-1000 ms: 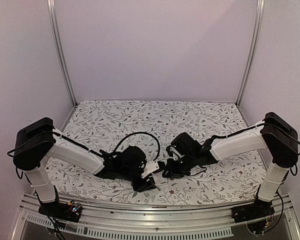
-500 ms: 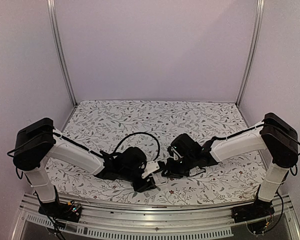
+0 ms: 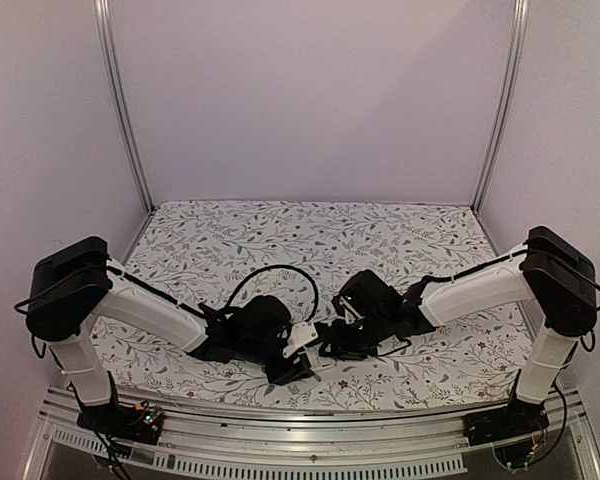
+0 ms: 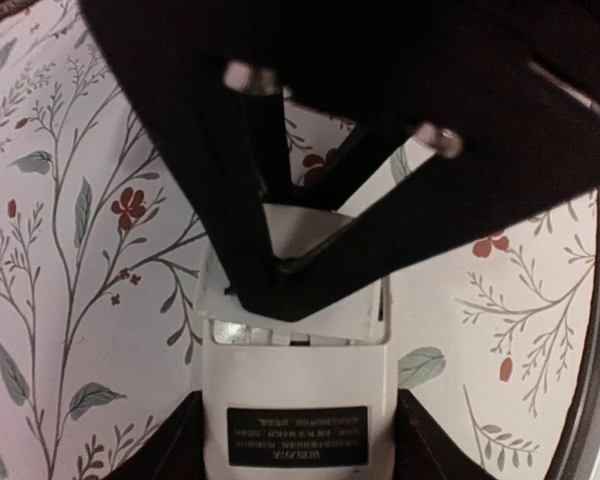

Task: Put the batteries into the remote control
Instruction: Load the battery cover onto the remote control without the battery cover.

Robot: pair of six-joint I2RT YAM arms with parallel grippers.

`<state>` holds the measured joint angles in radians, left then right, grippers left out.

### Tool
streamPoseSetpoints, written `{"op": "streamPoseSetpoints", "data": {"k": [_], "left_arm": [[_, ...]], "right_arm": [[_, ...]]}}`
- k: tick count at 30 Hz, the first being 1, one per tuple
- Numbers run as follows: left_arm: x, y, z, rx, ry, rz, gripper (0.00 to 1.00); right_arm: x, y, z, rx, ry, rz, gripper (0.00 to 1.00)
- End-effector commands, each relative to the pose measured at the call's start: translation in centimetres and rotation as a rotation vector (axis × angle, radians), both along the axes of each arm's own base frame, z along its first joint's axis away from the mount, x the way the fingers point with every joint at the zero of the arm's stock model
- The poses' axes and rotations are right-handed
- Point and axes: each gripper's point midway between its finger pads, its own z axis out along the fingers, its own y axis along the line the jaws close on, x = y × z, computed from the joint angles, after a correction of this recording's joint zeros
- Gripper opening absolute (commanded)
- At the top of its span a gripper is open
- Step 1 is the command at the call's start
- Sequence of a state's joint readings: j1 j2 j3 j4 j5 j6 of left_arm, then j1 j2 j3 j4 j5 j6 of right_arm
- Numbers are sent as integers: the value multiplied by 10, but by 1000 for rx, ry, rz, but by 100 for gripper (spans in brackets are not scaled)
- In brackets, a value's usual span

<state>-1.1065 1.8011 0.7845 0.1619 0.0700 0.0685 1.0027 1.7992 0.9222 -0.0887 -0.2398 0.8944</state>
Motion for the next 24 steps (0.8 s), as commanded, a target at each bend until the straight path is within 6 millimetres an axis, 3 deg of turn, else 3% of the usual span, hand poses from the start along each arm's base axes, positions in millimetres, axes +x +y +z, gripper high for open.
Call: {"op": "streamPoseSetpoints", "data": {"k": [1,7,13,19,24], "left_arm": [[-6,29,-46,139,31,38,38],[-6,23,-42,123,29,20,38],[-8,27,-42,128,23,11,38],[-8,24,-40,118,24,5,38],[-7,26,-39,122,16,6,38]], "right_arm": [[-15,1,2,-14,8,67,35],[-4,9,14,-7,-41,98,39],[0,3,5,-17,-41,144,37],[-1,18,6,12,-78,271,38],[0,19,0,-5,-89,307,33]]}}
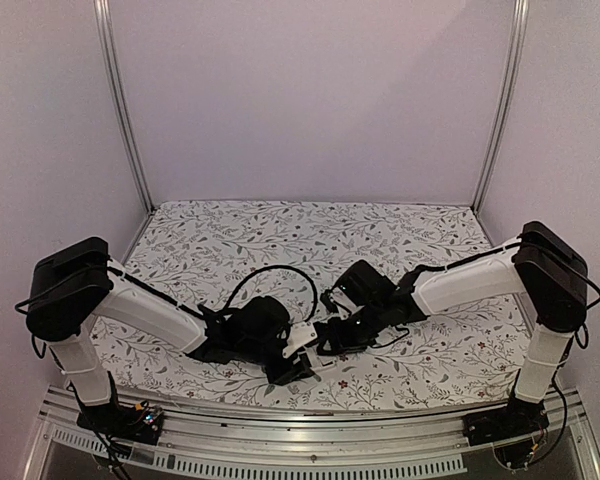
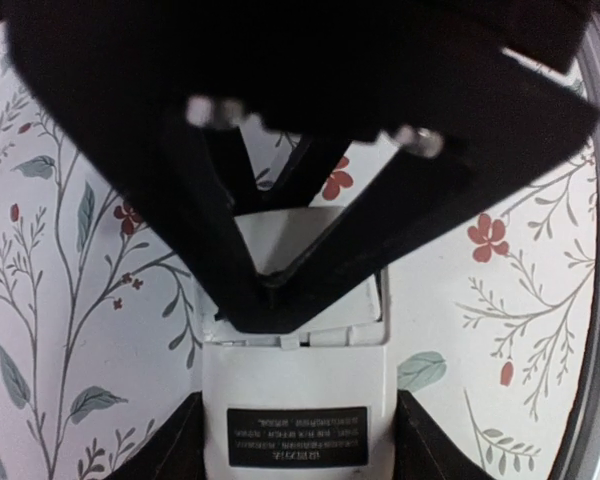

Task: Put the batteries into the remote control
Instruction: Load the battery cover onto the remote control without the battery cover.

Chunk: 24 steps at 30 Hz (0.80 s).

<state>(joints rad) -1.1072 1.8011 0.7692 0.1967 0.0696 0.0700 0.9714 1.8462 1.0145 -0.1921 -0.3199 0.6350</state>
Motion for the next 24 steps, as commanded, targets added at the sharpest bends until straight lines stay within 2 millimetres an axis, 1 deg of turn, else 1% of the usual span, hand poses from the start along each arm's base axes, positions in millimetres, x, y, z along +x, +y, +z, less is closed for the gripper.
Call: {"op": "streamPoseSetpoints", "data": {"k": [1,4,11,14,16,24], "left_arm": [[-7,27,-40,140,26,8,38],[-7,28,-41,142,27,13,38],[-3,30,-43,157,15,34,38],[-3,30,-43,157,17,36,38],[1,33,-44,171,0,56,38],[2,33,-44,169,-2,59,38]], "right_arm": [[-4,13,-3,17,-16,90,32],[-8,10,-8,-1,1,97,31],[-15,2,3,-5,8,43,31],[-18,2,6,-2,2,38,29],[-20,4,7,2,3,40,29],[-21,5,12,14,-12,44,28]]}}
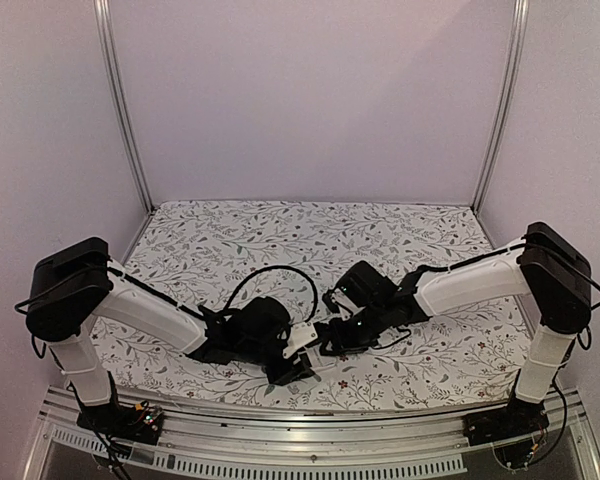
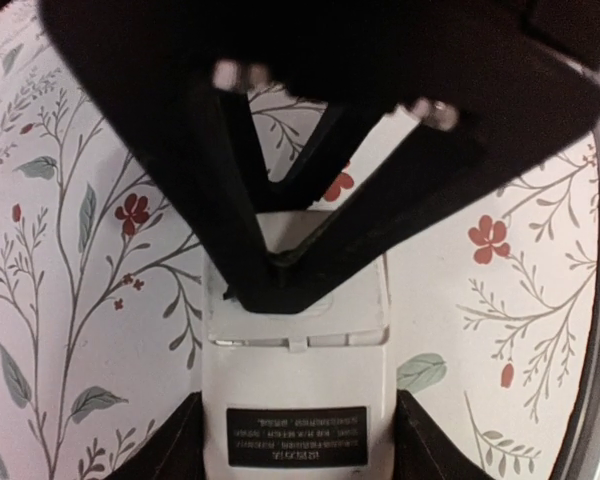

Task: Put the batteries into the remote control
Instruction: Load the battery cover onto the remote control without the battery cover.

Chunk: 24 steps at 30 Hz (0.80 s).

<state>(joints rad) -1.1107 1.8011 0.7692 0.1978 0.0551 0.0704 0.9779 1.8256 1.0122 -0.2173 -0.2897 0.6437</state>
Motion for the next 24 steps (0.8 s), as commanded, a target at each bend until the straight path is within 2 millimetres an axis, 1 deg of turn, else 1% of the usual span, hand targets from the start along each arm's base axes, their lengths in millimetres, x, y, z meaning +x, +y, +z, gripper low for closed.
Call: {"op": "streamPoseSetpoints", "data": {"k": [1,5,10,12,15,17,21,24], "left_arm": [[1,33,-44,165,8,55,38],[2,33,-42,161,2,55,38],[0,31,-41,153,6,46,38],[0,31,-40,151,6,43,38],[0,32,-38,146,3,41,38],[-2,33,-39,145,6,35,38],[-4,35,-40,148,3,24,39],[-14,34,-38,131,30,-26,45]], "right_arm": [[-21,9,10,38,1,63,28],[-26,9,12,61,12,69,25],[-25,10,16,81,0,70,27],[-24,11,15,72,-2,72,29],[-18,4,11,31,-18,68,31],[-13,-1,15,30,-28,61,34],[-1,-7,32,51,-62,64,39],[2,-5,40,83,-84,113,43]]}}
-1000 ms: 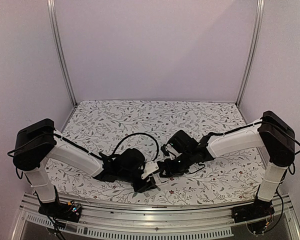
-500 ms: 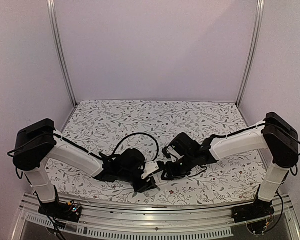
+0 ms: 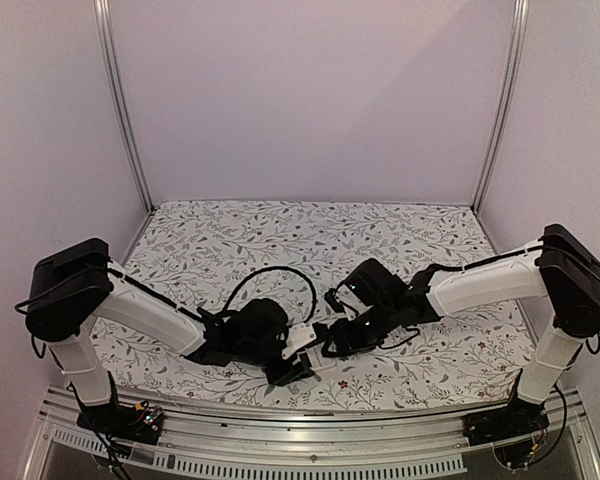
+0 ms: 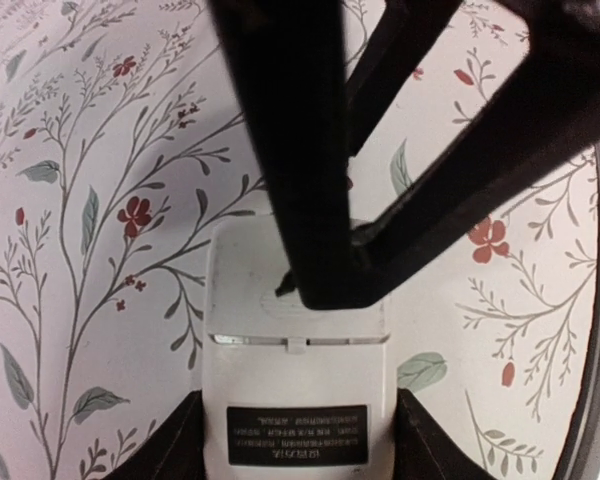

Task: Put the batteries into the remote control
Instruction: Load the battery cover onto the remote control without the battery cover.

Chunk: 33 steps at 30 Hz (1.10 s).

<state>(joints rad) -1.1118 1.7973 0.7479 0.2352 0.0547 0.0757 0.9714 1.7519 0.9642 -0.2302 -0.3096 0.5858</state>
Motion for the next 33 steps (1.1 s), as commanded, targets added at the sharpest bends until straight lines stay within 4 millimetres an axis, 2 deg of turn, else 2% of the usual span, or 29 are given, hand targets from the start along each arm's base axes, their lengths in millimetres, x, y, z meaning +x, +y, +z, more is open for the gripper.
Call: {"op": "streamPoseSetpoints", "data": {"k": [1,4,6,9,13,16,21,23,25,26,27,33], "left_arm": [[-17,33,-38,144,47,-37,47],[-21,33,-33,137,52,-68,56],[-24,35,-32,143,54,-86,59],[-26,36,-27,140,65,-98,63],[-29,35,-16,108,67,-114,68],[-28,35,-10,93,56,-116,71],[-24,35,5,56,45,-70,75],[-21,37,8,52,50,-31,76],[-17,43,7,61,53,29,76],[-16,46,7,59,49,58,76],[-15,48,7,55,47,79,77],[-31,53,3,14,49,81,77]], "right_arm": [[10,7,31,76,-75,96,44],[13,9,38,103,-181,201,48],[12,11,54,157,-260,279,51],[0,12,71,246,-408,457,55],[-16,4,78,306,-626,672,60],[-23,-3,78,316,-736,761,62],[-36,-10,67,320,-894,969,65],[-34,-10,58,290,-929,1043,67],[-28,-7,48,244,-950,1106,73],[-23,-5,39,214,-936,1125,93],[-17,-2,37,193,-951,1136,98],[-6,8,13,161,-944,1218,99]]}}
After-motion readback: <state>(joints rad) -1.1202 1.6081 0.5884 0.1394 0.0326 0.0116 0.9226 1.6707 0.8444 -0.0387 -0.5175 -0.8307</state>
